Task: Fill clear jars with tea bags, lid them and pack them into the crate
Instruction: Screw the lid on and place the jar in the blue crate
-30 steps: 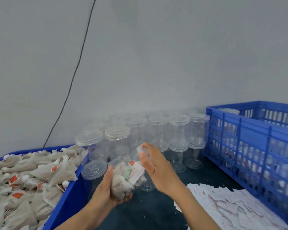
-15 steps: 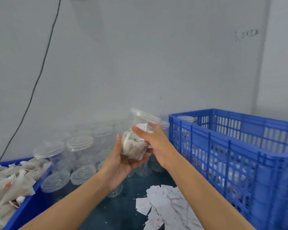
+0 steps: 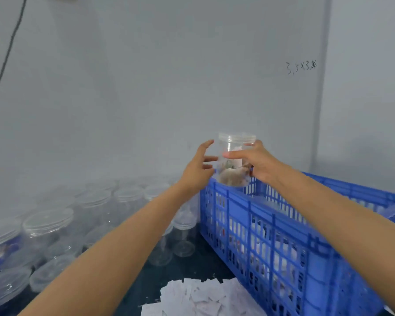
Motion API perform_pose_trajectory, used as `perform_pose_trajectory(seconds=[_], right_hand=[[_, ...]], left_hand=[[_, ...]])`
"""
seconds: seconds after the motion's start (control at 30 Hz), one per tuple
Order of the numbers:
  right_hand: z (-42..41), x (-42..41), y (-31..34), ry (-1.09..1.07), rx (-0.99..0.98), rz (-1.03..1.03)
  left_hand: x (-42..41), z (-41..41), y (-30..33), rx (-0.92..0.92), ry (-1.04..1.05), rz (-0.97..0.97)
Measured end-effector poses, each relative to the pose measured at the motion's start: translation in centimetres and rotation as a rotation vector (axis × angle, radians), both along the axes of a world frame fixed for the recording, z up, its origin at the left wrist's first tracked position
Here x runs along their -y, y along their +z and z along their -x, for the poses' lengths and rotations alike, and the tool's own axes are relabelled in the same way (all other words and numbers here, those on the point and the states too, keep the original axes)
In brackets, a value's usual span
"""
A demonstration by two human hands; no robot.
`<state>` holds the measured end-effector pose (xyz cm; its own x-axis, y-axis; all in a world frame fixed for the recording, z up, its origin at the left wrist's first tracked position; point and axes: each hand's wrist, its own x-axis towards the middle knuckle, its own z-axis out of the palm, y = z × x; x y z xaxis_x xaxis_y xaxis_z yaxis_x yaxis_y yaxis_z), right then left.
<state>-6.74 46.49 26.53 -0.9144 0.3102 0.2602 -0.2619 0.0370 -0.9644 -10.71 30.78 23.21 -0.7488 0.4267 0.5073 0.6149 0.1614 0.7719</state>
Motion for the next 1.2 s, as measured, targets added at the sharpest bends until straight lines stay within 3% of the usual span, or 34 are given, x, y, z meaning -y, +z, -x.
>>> perform_pose_trajectory(seconds=[0.13, 0.3, 0.47, 0.7, 0.97, 1.1, 1.2], right_hand=[[3.3, -3.7, -0.2, -0.130, 0.029, -0.057], [5.6, -6.4, -2.5, -0.199, 0.247, -0.123], [7.7, -7.2, -5.8, -0.122, 0.454, -0.166], [10.8, -6.1, -8.8, -0.065, 0.522, -0.157], [10.6, -5.5, -9.3, 0.109, 0.603, -0.207], [10.2, -6.4, -8.1, -0.047, 0.753, -0.314], [10.5, -6.1, -6.4, -0.189, 0.699, -0.470]], left_hand=[[-4.3, 2.9, 0.5, -0.101, -0.019, 0.169], [-7.8, 7.1, -1.1, -0.080, 0.000, 0.272], [-8.3, 9.5, -3.1, -0.053, 0.037, 0.362], [-7.4, 11.0, -4.6, 0.010, 0.137, 0.376], [-7.5, 12.0, -5.6, -0.217, 0.238, 0.592], [-7.5, 11.5, -5.7, -0.237, 0.286, 0.725], [-6.4, 10.7, -5.8, -0.224, 0.295, 0.685]])
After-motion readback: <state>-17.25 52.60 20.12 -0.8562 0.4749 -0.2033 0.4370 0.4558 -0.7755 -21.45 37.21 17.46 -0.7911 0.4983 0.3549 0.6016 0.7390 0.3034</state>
